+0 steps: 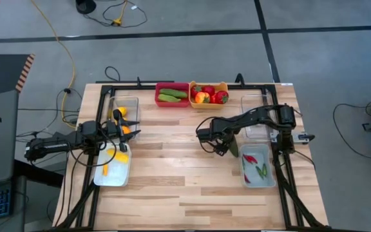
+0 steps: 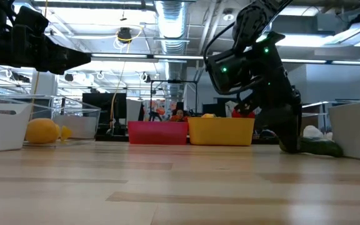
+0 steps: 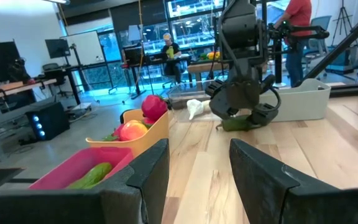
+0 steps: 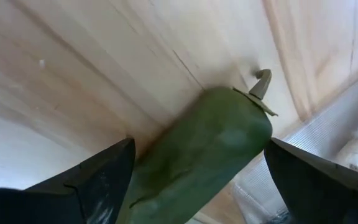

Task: Sort produce into baskets
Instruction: Put the green chili pepper into the gray bin

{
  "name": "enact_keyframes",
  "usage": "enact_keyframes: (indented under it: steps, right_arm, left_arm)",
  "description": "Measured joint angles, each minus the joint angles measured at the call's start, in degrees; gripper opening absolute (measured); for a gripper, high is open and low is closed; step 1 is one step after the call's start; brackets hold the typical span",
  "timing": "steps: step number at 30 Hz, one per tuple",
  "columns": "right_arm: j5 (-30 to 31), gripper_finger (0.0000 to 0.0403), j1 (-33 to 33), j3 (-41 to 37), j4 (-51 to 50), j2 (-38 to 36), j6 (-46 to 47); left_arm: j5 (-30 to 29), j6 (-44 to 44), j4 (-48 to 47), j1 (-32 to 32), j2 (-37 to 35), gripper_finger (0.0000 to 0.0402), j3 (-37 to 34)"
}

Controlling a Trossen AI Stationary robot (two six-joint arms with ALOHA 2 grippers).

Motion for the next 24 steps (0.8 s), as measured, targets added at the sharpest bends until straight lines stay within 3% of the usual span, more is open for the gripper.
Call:
enact_keyframes:
  steps: [6, 15, 24]
  right_arm:
    - [-0.7, 0.0372, 0.0, 0.0, 1.5, 0.0, 0.0]
    - [-5.6, 0.0316, -0.8, 0.0, 4.9, 0.0, 0.1]
    - [-6.0, 0.0284, -0.7, 0.0, 5.9, -0.1, 0.7]
  left_arm:
    - [0.0, 0.0, 0.0, 0.0, 0.0, 0.0158, 0.0]
    - [0.0, 0.0, 0.0, 0.0, 0.0, 0.0158, 0.0]
    - [0.0, 0.0, 0.0, 0.0, 0.0, 0.0158, 0.0]
